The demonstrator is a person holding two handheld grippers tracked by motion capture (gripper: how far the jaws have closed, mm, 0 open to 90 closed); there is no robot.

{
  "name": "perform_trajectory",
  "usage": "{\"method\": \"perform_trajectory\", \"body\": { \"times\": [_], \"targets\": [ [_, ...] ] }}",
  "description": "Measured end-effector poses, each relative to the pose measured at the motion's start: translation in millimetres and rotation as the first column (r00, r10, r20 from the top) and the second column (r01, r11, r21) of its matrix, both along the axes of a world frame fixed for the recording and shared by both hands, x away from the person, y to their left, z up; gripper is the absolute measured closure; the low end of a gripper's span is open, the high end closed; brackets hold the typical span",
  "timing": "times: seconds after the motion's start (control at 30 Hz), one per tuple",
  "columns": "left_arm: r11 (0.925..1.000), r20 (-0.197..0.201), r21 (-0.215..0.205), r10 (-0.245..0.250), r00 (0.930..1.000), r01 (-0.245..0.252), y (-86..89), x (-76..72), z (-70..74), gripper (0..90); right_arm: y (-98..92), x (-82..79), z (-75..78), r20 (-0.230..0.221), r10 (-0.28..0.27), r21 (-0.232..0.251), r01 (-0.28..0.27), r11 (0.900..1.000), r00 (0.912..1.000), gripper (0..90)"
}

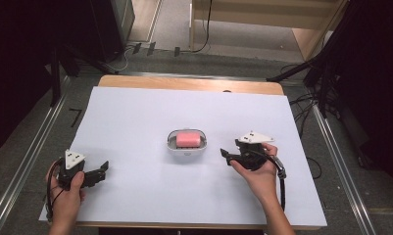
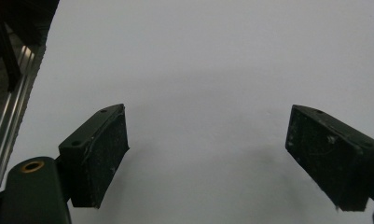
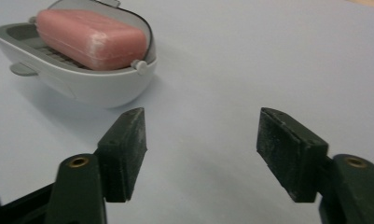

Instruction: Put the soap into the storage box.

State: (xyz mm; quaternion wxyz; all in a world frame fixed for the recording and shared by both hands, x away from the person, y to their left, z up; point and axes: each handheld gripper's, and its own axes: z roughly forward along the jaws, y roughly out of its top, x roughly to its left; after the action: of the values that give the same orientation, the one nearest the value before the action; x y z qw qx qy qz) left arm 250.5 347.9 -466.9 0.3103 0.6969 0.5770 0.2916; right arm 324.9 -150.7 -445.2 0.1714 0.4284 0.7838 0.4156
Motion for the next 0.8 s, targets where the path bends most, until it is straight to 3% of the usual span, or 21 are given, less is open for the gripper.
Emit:
{"method": "perform_trajectory", "body": {
  "times": [0.07,0.8],
  "targets": [
    [1.0,0.001,-0.001,-0.001,1.0,0.001,0.0,0.0,-0.1,13.8,-5.1,-2.1,-1.7,-0.002,-0.017,-0.008,0.017,1.0,0.9999,25.5],
    [1.0,0.002,0.0,0.001,1.0,-0.001,-0.2,0.0,-0.1,13.8,-48.2,-16.5,-12.3,-0.013,-0.122,-0.031,0.122,0.992,0.9924,15.1]
  ]
}}
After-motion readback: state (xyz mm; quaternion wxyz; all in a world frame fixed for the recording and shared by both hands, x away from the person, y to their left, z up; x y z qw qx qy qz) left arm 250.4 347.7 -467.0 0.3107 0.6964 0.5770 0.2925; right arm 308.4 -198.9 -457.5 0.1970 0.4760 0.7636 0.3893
